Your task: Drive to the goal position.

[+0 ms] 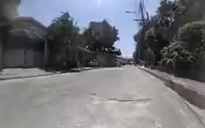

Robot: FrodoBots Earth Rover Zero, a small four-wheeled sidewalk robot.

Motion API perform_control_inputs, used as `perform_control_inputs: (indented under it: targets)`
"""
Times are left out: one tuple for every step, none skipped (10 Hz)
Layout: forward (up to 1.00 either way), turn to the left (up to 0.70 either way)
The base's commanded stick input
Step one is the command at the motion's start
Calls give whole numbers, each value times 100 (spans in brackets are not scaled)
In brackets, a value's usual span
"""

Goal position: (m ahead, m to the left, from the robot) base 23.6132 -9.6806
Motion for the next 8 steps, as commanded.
perform_control_inputs:
  targets:
    - [100, -39]
    - [100, -39]
    - [100, -39]
    - [100, -39]
    - [100, -39]
    - [100, -39]
    - [100, -33]
    - [100, -20]
